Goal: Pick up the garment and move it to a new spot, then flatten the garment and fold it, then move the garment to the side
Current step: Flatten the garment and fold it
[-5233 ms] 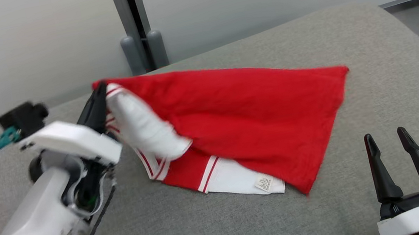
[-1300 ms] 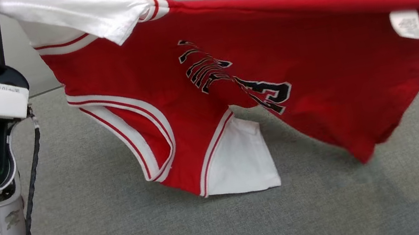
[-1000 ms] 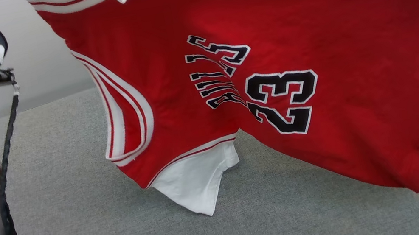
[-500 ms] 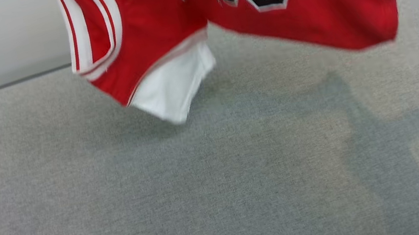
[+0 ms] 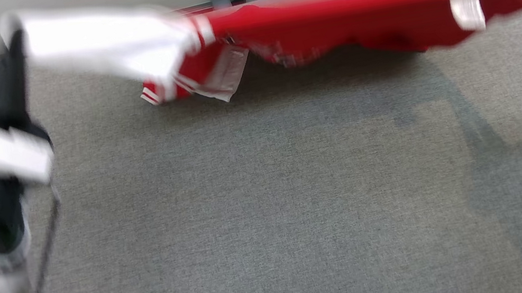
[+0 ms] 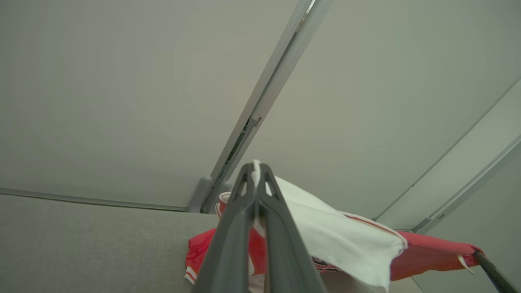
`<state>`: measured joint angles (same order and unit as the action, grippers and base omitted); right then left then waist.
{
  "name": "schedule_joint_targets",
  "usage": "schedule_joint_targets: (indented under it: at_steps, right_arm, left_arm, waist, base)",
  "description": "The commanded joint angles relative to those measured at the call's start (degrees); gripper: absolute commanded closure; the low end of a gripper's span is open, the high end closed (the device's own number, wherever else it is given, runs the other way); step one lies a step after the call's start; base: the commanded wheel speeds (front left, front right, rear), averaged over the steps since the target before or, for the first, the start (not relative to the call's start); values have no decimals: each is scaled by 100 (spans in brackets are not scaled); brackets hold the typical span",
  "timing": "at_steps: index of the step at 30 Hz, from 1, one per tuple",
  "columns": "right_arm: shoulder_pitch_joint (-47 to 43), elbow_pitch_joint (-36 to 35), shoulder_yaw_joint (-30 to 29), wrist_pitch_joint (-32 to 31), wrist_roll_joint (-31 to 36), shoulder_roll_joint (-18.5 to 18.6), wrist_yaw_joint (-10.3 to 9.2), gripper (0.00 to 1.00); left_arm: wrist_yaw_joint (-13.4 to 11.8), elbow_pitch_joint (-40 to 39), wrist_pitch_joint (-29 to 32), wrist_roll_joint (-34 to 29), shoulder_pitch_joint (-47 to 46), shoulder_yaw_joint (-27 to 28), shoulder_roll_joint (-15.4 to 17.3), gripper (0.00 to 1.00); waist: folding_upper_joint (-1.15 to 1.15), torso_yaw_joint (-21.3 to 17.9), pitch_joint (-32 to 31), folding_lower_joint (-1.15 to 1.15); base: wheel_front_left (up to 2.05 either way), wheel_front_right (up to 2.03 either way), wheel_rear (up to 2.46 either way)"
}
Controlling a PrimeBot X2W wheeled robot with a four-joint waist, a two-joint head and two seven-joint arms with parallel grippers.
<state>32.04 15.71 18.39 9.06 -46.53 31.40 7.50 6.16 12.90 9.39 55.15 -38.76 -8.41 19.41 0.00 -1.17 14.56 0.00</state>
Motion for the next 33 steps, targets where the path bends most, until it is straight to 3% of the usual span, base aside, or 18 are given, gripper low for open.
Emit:
schedule_joint_targets:
  at_steps: [1,6,14,23,27,33]
  right_arm:
    - [-540,-9,-69,112,-137,122,-3,100]
    - [-1826,65,-232,288,-286,92,-8,100]
    - [-3021,253,-251,457,-17,-213,-8,100]
    - [-3242,251,-33,587,150,-567,-7,100]
    - [-2968,87,-48,615,205,-626,-7,100]
    - [-2222,448,86,618,346,-1134,-6,100]
  left_arm:
    - [-169,-287,-72,156,770,147,13,100]
    - [-448,-907,-181,551,2680,330,-236,100]
    - [-367,-1162,-644,396,4289,208,-434,100]
    - [-182,-924,-1395,354,4212,496,-538,100]
    - [-111,-999,-1374,284,3954,425,-473,100]
    - [-129,-867,-1298,189,3402,199,-606,100]
  waist:
    - [0,50,32,0]
    - [0,74,15,0]
    - [0,59,-35,0]
    - [0,62,-31,0]
    - [0,47,-41,0]
    - [0,48,-55,0]
  base:
    - [0,0,0]
    - [0,0,0]
    - [0,0,0]
    - [0,0,0]
    - [0,0,0]
    - [0,0,0]
